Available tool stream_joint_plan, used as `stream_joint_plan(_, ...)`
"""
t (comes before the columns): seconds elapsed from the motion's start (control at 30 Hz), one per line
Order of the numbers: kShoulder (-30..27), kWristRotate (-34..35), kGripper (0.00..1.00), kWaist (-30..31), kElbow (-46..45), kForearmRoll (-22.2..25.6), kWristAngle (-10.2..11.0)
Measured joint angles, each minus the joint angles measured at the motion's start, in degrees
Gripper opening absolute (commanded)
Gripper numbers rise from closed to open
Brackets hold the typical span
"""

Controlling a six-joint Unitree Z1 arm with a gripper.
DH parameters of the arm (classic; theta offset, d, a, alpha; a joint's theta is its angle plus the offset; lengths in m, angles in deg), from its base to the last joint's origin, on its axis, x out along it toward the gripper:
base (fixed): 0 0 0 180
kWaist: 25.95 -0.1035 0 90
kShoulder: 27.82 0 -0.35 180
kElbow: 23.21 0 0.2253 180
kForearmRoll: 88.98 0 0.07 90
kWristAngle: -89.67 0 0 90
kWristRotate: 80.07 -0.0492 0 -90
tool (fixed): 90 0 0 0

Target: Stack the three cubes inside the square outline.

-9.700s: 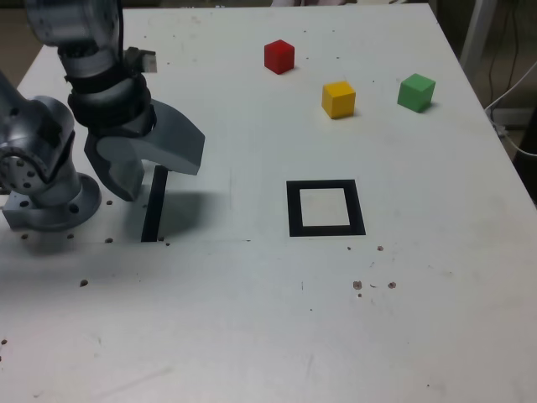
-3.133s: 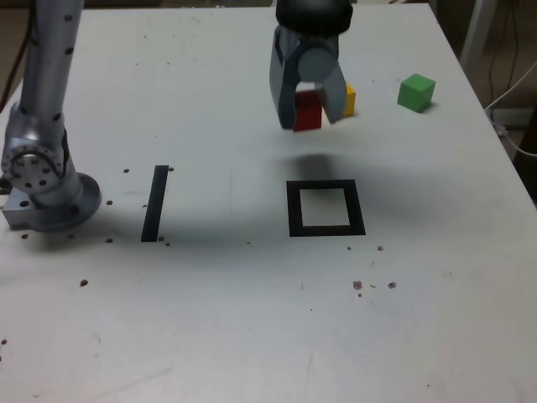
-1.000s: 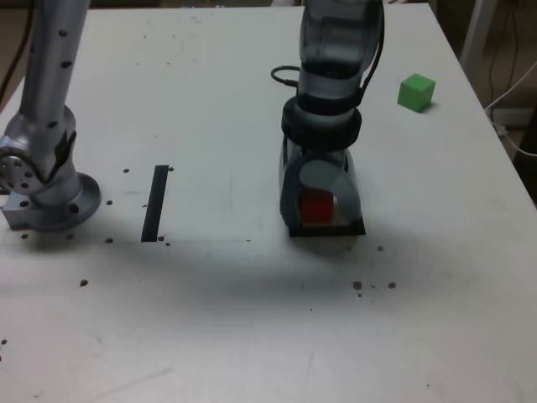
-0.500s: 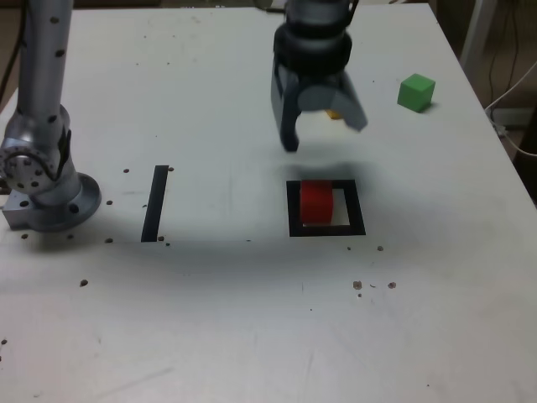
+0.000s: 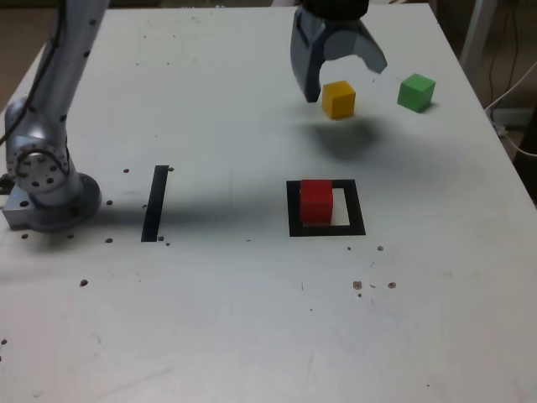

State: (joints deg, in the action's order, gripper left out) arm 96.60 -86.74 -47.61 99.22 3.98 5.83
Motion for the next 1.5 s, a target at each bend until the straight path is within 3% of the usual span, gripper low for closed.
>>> stream_joint_plan(0.37,12.0,-5.4,0.9,-5.9,14.0,6.4,-3.2)
stream_joint_plan(0.47,13.9,-6.0,0.77,-6.3,15.8,8.0,-3.9)
stream_joint_plan(0.63,15.2,-6.3,0.42,-6.7,17.0,8.6,-3.9)
stream_joint_plan(0.73,15.2,-6.6,0.3,-6.7,17.2,8.6,-3.5)
stream_joint_plan(1.5,15.1,-6.9,0.29,-6.0,17.1,9.3,-3.5)
